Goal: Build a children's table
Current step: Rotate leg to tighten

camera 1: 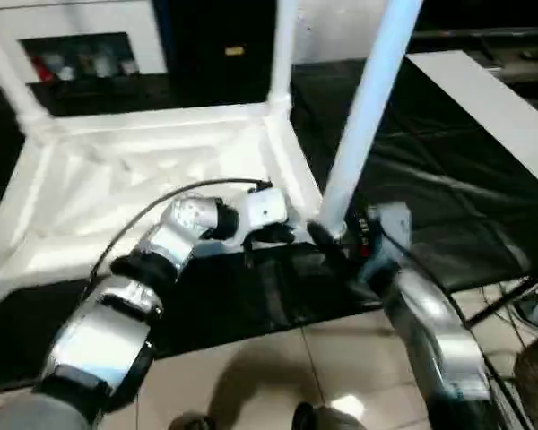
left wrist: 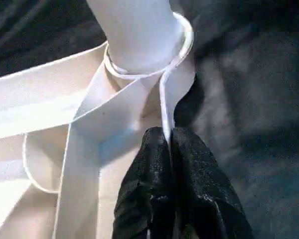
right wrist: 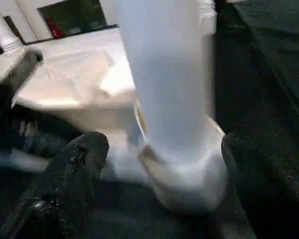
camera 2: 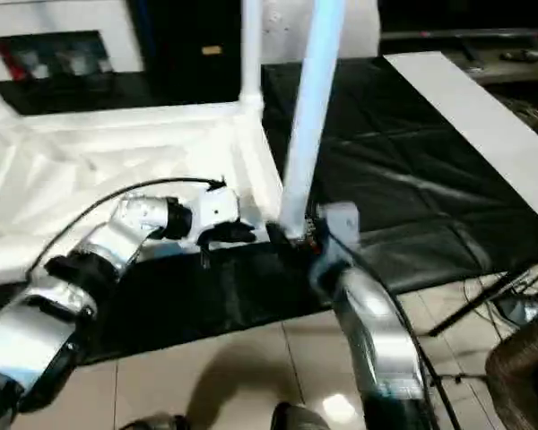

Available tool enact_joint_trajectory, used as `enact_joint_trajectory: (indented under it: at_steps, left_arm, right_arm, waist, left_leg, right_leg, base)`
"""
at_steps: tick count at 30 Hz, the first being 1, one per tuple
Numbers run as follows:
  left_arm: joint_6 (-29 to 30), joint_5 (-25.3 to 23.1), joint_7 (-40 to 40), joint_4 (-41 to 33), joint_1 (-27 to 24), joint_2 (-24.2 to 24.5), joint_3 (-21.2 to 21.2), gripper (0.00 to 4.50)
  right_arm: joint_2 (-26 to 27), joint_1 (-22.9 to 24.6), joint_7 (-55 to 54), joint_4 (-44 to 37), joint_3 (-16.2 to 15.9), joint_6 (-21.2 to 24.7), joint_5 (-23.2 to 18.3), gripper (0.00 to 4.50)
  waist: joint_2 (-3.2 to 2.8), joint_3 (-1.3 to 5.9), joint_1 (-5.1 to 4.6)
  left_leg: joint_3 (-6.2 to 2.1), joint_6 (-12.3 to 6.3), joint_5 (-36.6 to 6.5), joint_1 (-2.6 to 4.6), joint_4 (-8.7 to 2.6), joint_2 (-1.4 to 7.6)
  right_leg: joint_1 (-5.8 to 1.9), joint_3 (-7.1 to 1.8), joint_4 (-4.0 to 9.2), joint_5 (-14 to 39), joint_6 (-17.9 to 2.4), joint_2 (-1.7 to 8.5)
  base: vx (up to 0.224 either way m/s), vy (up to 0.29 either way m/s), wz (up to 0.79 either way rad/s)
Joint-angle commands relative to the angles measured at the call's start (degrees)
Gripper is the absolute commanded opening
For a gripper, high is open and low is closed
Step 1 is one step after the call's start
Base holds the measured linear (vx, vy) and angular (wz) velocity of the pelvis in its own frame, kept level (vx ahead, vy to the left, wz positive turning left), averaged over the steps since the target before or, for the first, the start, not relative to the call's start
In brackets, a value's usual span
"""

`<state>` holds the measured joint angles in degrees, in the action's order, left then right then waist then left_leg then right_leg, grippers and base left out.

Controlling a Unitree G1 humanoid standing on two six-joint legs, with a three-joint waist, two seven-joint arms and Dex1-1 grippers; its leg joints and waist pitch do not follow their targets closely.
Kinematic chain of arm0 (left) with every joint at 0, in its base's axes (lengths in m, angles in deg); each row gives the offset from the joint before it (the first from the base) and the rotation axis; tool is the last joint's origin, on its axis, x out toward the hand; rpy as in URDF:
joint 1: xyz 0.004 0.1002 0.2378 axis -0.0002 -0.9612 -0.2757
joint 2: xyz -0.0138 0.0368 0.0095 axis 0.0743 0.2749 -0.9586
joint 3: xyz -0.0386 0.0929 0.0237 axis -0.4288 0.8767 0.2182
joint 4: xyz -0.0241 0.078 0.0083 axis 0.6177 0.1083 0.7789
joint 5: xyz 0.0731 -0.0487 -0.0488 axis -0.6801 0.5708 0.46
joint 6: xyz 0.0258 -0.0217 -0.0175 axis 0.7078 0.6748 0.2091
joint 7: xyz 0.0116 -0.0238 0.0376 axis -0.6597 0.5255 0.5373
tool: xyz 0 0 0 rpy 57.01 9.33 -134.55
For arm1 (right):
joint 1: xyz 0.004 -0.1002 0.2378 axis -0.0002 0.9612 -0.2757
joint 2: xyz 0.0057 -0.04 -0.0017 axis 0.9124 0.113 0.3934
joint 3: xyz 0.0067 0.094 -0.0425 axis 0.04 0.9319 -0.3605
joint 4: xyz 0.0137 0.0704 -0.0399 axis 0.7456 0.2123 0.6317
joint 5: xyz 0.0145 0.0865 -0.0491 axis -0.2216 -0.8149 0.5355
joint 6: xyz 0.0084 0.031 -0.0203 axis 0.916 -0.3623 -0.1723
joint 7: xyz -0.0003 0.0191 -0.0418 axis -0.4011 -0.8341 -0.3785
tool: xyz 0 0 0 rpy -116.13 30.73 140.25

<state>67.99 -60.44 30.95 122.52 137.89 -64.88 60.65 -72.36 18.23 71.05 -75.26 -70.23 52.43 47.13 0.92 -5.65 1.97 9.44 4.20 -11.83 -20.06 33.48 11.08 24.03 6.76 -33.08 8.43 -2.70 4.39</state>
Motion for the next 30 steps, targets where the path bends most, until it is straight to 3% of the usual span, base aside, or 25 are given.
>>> enact_joint_trajectory:
  at_steps: [1, 3, 6, 11, 14, 15, 17, 18, 19, 20, 21, 22, 23, 24, 25, 26, 27, 28, 29, 30]
  left_arm:
    - [-2.16, -0.39, 2.28, -0.63, 2.19, 1.05, -0.76, 0.0]
    - [-2.49, 0.07, 2.59, -0.65, 2.25, 1.19, -1.33, 0.44]
    - [-2.68, 1.67, 1.1, -1.18, 1.4, 1.06, -2.44, 0.64]
    - [0.28, 9.5, 0.76, -4.79, -1.41, 0.16, -8.82, 0.95]
    - [7.96, 13.6, 8.96, -12.21, -5.66, -0.24, -14.51, 1.32]
    - [11.58, 14.76, 11.93, -16.23, -8.07, -0.29, -16.48, 1.35]
    - [13.38, 15.38, 12.97, -18.16, -9.24, -0.32, -17.4, 1.43]
    - [16.22, 16.18, 17.09, -26.21, -14.74, -0.28, -20.26, 1.43]
    - [19.92, 17.74, 22.41, -35.95, -21.3, -2.19, -24.21, 1.43]
    - [22.16, 18.31, 24.62, -40.49, -24.26, -3.62, -25.84, 1.43]
    - [23.14, 18.42, 25.38, -42.3, -25.41, -4.15, -26.36, 1.43]
    - [24.41, 17.74, 26.91, -45.83, -27.76, -5.14, -27.11, 1.43]
    - [24.7, 15.04, 28.99, -50.36, -31.0, -6.26, -27.5, 1.43]
    - [26.53, 13.02, 31.21, -54.03, -33.68, -7.17, -27.47, 1.43]
    - [27.73, 11.96, 32.53, -56.1, -35.18, -7.68, -27.42, 1.43]
    - [27.92, 11.79, 32.74, -56.43, -35.42, -7.76, -27.42, 1.43]
    - [30.09, 11.02, 35.25, -59.65, -37.51, -8.77, -27.7, 1.43]
    - [32.12, 10.48, 37.03, -62.2, -39.19, -9.36, -27.73, 1.43]
    - [35.78, 9.84, 38.9, -66.56, -41.81, -9.35, -26.61, 1.43]
    - [36.26, 9.93, 38.96, -67.48, -42.5, -9.07, -26.12, 1.43]
  right_arm:
    - [-0.29, 2.38, 0.76, -4.58, 0.74, 0.23, -1.96, 4.36]
    - [-0.02, 4.24, 0.91, -6.71, 1.05, 0.78, -2.93, 4.45]
    - [0.43, 6.23, 0.62, -9.52, 1.04, 1.4, -3.72, 4.5]
    - [-0.81, 8.46, -0.59, -13.06, 0.21, -0.17, -2.61, 4.5]
    - [-2.04, 7.89, -3.76, -13.63, -0.4, 6.78, -0.49, 4.5]
    - [-2.31, 7.83, -4.08, -13.94, -0.85, 8.65, -0.35, 4.5]
    - [-2.35, 7.86, -4.08, -14.16, -1.05, 9.15, -0.36, 4.5]
    - [-3.36, 8.03, -2.54, -14.37, -3.39, 7.24, 1.46, 4.5]
    - [-3.02, 7.7, -2.94, -13.91, -4.63, 6.05, 2.53, 4.5]
    - [-2.7, 7.33, -3.48, -13.38, -4.85, 5.55, 3.06, 4.5]
    - [-2.59, 7.2, -3.64, -13.17, -4.93, 5.35, 3.05, 4.5]
    - [-2.36, 6.87, -3.91, -12.71, -5.09, 5.03, 3.01, 4.5]
    - [-2.06, 6.27, -4.17, -12.01, -5.31, 4.79, 2.91, 4.5]
    - [-2.07, 5.48, -4.45, -10.97, -5.73, 3.46, 3.64, 4.5]
    - [-2.11, 5.0, -4.63, -10.35, -5.98, 2.62, 4.18, 4.5]
    - [-2.12, 4.93, -4.66, -10.25, -6.02, 2.48, 4.26, 4.5]
    - [-2.32, 4.25, -4.39, -9.59, -6.57, 2.56, 4.54, 4.5]
    - [-2.14, 3.82, -4.05, -9.08, -6.87, 2.53, 4.34, 4.5]
    - [-1.96, 3.27, -2.1, -8.64, -7.47, 2.71, 2.83, 4.5]
    - [-1.41, 3.11, -2.8, -8.44, -7.15, 2.41, 2.82, 4.5]
  waist:
    - [0.0, 4.98, 0.35]
    - [0.13, 5.12, 0.34]
    - [-0.12, 5.45, 0.36]
    - [-0.09, 5.54, 0.84]
    - [-0.22, 5.56, 0.68]
    - [-0.56, 5.62, 0.67]
    - [-0.41, 5.65, 0.62]
    - [-0.35, 5.68, 0.64]
    - [-0.39, 5.82, 0.25]
    - [1.25, 5.49, 0.63]
    - [-0.76, 5.7, 0.43]
    - [-0.94, 5.82, 0.15]
    - [-1.82, 5.54, -0.36]
    - [-2.22, 5.11, -0.82]
    - [-2.41, 4.83, -1.5]
    - [-2.82, 4.41, -1.92]
    - [-2.13, 4.09, -1.22]
    - [-1.61, 3.77, -1.1]
    - [0.3, 3.42, 0.23]
    - [1.7, 3.1, 1.76]
  left_leg:
    - [-0.3, -4.67, -5.45, -0.23, -3.53, 1.85]
    - [-0.27, -4.36, -5.4, -0.24, -3.5, 1.76]
    - [-0.3, -4.39, -4.66, -0.19, -3.37, 1.92]
    - [-0.26, -3.66, -5.19, -0.24, -3.33, 1.95]
    - [-0.34, -2.98, -5.19, -0.33, -3.3, 2.09]
    - [-0.25, -3.03, -5.44, -0.22, -3.17, 2.05]
    - [-0.08, -3.57, -5.56, -0.35, -2.95, 1.57]
    - [-0.06, -3.43, -5.89, -0.3, -2.95, 1.65]
    - [-0.19, -3.25, -5.14, -0.71, -2.92, 2.16]
    - [-2.43, -6.27, -3.93, -4.04, -3.48, 1.17]
    - [-3.53, -10.04, -2.03, -3.06, -3.13, 1.08]
    - [-3.82, -11.1, -1.6, -2.31, -2.64, 1.39]
    - [-5.83, -11.75, -2.58, -2.95, -2.8, 2.65]
    - [-7.36, -11.66, -4.68, -3.44, -3.68, 3.71]
    - [-11.08, -12.59, -11.44, -2.53, -5.93, 6.52]
    - [-13.78, -13.5, -16.31, -0.83, -6.94, 6.89]
    - [-14.78, -12.87, -21.23, -0.46, -7.57, 6.39]
    - [-14.39, -11.98, -22.44, -1.74, -7.58, 5.24]
    - [-10.91, -5.57, -21.38, -4.49, -3.57, -0.27]
    - [-4.98, -2.14, -11.12, 1.22, 7.85, -3.68]
  right_leg:
    - [-4.91, -3.71, 4.01, 15.9, -7.86, 4.45]
    - [-4.73, -3.76, 4.13, 16.84, -7.13, 4.38]
    - [-4.69, -3.8, 3.81, 14.5, -8.48, 4.41]
    - [-4.73, -3.74, 3.65, 14.61, -9.16, 4.54]
    - [-4.9, -3.66, 3.14, 13.28, -10.64, 4.31]
    - [-4.78, -3.67, 3.17, 13.42, -10.7, 4.27]
    - [-4.76, -3.53, 3.69, 15.24, -9.62, 4.16]
    - [-4.69, -3.5, 3.63, 16.02, -9.19, 4.16]
    - [-4.95, -3.48, 3.23, 15.58, -9.03, 4.4]
    - [-7.18, -1.0, 2.21, 14.18, -8.66, 5.93]
    - [-6.27, 0.44, 3.25, 14.54, -7.91, 5.96]
    - [-5.58, 0.78, 3.38, 13.72, -8.96, 5.93]
    - [-6.08, 2.0, 2.66, 12.81, -9.66, 5.28]
    - [-6.19, 2.42, 1.92, 12.5, -8.86, 4.3]
    - [-5.58, 2.08, -1.49, 13.11, -7.76, 2.31]
    - [-3.74, 1.23, -3.86, 14.96, -9.54, 0.88]
    - [-2.92, -0.29, -5.31, 16.48, -12.05, 0.25]
    - [-3.51, -1.55, -5.18, 15.74, -12.83, 1.14]
    - [-4.04, -4.49, 0.56, 23.95, -11.62, 5.15]
    - [-0.29, -2.88, 9.79, 50.74, -5.0, 11.67]
  base:
    - [0.0, 0.0, 0.0]
    - [0.0, 0.0, 0.0]
    - [0.0, 0.0, 0.0]
    - [0.0, 0.0, 0.0]
    - [0.0, 0.0, 0.0]
    - [0.0, 0.0, 0.0]
    - [0.0, 0.0, 0.0]
    - [0.0, 0.0, 0.0]
    - [0.0, 0.0, 0.0]
    - [0.0, 0.0, 0.0]
    - [0.0, -0.026, 0.37]
    - [0.0, -0.026, 0.37]
    - [-0.002, -0.038, 0.6]
    - [-0.016, -0.061, 0.49]
    - [-0.016, -0.061, 0.49]
    - [0.004, -0.088, 0.58]
    - [0.005, -0.13, 0.76]
    - [0.005, -0.13, 0.76]
    - [-0.03, -0.199, 0.82]
    - [-0.078, -0.189, 0.59]
